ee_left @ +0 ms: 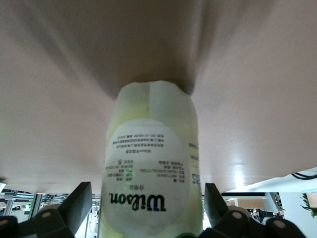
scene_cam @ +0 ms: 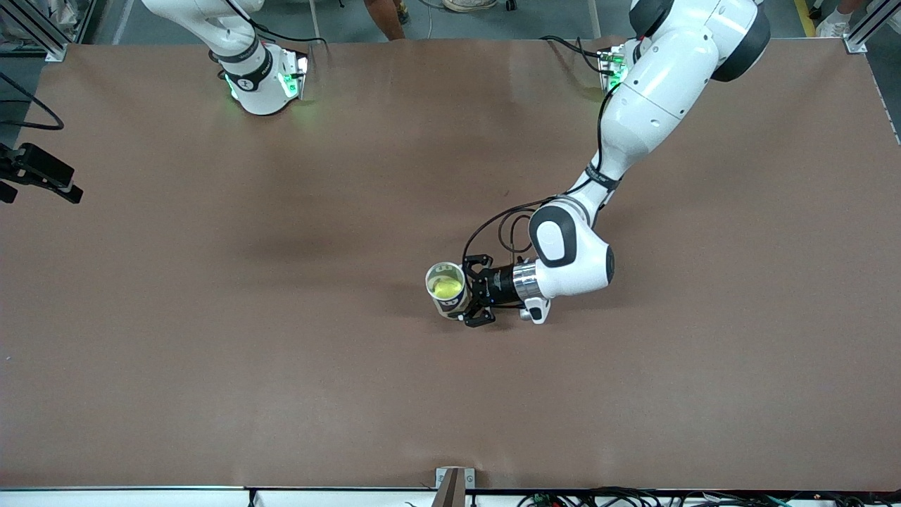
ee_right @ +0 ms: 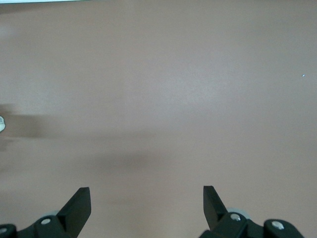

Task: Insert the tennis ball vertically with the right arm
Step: 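Lower the upright tube onto the table with the left gripper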

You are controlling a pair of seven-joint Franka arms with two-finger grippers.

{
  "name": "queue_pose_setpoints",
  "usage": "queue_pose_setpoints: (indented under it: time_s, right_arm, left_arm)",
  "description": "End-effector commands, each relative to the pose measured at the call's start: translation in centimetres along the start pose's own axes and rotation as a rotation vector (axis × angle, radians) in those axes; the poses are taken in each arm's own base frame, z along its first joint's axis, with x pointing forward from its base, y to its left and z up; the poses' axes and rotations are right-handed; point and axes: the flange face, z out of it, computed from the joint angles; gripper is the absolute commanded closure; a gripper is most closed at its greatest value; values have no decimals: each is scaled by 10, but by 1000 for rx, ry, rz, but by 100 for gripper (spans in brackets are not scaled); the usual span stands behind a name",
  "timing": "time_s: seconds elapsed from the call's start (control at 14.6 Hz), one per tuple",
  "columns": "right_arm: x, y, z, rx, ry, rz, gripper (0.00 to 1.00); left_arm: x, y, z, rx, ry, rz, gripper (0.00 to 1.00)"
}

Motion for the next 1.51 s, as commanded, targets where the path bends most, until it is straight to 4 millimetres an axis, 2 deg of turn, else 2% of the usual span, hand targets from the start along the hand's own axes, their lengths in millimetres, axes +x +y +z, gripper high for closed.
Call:
queue_pose_setpoints:
  time_s: [0.0, 0.41, 0.55, 0.82, 1.1, 1.23, 1.44]
  right_arm:
    - [0, 2, -4, -15, 7, -6, 0]
    - [0, -2, -3, -13, 4, -11, 0]
    - [0, -3, -4, -15, 6, -12, 0]
    - [1, 5, -4, -19, 12, 0, 0]
    - [2, 6, -8, -18, 32, 3, 0]
    - [2, 9, -9, -19, 36, 7, 0]
    - [2, 9, -9, -19, 36, 7, 0]
  left_arm:
    - [2, 0, -11, -18, -6, 0, 0]
    - [11, -1, -19, -14, 5, 8, 0]
    - [22, -4, -23, -11, 16, 27, 0]
    - [29, -10, -36, 13, 11, 46, 0]
    - [35, -10, -56, 44, 27, 88, 0]
    - [30, -10, -67, 69, 70, 146, 0]
    - [21, -2, -110, 69, 141, 233, 0]
